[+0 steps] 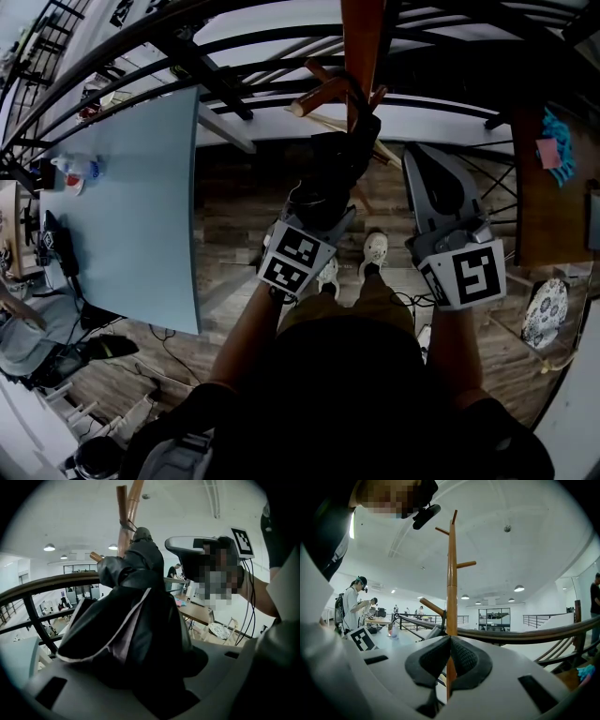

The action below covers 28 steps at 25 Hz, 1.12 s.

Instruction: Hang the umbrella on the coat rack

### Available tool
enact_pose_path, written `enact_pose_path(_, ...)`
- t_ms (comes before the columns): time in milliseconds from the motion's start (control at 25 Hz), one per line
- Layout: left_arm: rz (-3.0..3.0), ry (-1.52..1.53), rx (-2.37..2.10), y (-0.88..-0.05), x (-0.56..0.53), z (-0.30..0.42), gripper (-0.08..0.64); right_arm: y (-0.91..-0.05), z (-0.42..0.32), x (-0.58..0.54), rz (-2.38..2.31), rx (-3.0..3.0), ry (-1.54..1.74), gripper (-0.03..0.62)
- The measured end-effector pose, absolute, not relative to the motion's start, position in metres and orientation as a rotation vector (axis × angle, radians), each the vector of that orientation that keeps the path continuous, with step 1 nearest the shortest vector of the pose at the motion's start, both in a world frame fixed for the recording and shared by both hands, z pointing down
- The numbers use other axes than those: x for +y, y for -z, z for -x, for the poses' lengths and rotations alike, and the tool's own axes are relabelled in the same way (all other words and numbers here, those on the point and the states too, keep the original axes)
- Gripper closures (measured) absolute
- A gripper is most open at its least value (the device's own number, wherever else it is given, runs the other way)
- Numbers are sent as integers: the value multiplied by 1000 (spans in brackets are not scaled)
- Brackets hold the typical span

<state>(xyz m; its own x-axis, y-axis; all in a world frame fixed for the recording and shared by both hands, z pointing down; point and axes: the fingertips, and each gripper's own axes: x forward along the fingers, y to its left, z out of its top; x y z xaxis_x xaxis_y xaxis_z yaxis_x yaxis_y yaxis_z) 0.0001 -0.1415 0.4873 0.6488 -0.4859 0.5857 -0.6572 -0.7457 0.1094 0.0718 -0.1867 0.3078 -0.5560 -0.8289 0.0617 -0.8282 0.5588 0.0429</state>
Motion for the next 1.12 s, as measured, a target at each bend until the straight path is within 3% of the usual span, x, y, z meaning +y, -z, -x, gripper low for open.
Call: enact_pose_path(1120,-2456,-817,-1098,-507,-148,18,256,-307,-67,-181,-1402,-2687,43,561)
